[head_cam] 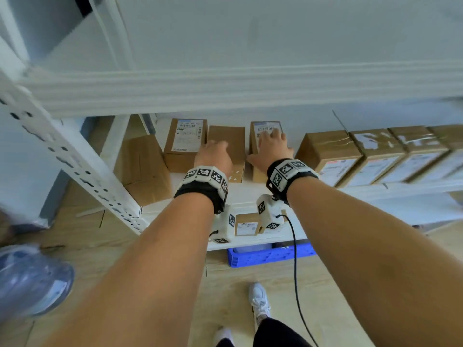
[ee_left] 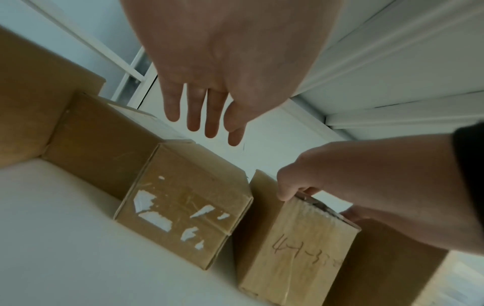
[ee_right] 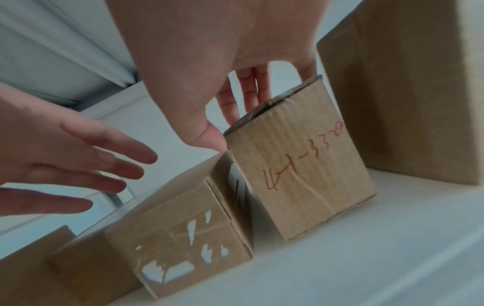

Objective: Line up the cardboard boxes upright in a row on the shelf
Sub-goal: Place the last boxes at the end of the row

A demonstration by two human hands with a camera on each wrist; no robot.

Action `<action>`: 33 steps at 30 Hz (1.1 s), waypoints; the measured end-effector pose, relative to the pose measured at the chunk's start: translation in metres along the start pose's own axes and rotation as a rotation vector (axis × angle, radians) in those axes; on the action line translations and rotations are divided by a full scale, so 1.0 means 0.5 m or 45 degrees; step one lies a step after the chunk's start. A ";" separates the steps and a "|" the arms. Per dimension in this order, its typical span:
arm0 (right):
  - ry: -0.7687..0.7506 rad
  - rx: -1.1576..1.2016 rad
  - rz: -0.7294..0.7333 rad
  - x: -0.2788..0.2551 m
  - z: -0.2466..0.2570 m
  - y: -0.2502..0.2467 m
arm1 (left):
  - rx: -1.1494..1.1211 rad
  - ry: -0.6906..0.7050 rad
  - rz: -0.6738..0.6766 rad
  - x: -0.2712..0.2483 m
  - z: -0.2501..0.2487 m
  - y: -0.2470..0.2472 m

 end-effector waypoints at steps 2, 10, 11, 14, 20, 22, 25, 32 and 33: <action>0.003 0.008 0.002 -0.033 -0.010 -0.006 | -0.025 0.006 0.004 -0.014 -0.005 0.000; -0.048 0.022 0.023 -0.115 -0.052 -0.034 | -0.029 0.027 0.009 -0.055 -0.036 0.010; -0.054 0.072 0.000 -0.116 -0.057 -0.042 | -0.024 0.026 0.018 -0.057 -0.041 0.012; -0.005 0.273 -0.061 -0.099 -0.076 -0.062 | -0.012 0.019 0.051 -0.058 -0.063 0.013; 0.356 0.541 0.192 -0.082 -0.126 -0.038 | -0.053 0.034 0.237 -0.052 -0.128 0.040; 0.401 0.635 0.203 -0.084 -0.138 -0.029 | -0.108 0.019 0.284 -0.052 -0.142 0.057; 0.423 0.663 0.263 -0.086 -0.148 -0.022 | -0.211 -0.100 0.257 -0.051 -0.139 0.062; 0.325 0.651 0.319 -0.087 -0.158 -0.038 | -0.366 -0.124 0.251 -0.053 -0.147 0.052; 0.282 0.648 0.280 -0.086 -0.158 -0.047 | -0.398 -0.117 0.226 -0.053 -0.150 0.046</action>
Point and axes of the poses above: each hand's wrist, its own x-axis towards the middle knuckle, its own y-axis out of the palm, z = x × y, the point moved 5 cm from there along x, towards the middle knuckle, and after that the axes turned 13 degrees about x, right-handed, at the moved point
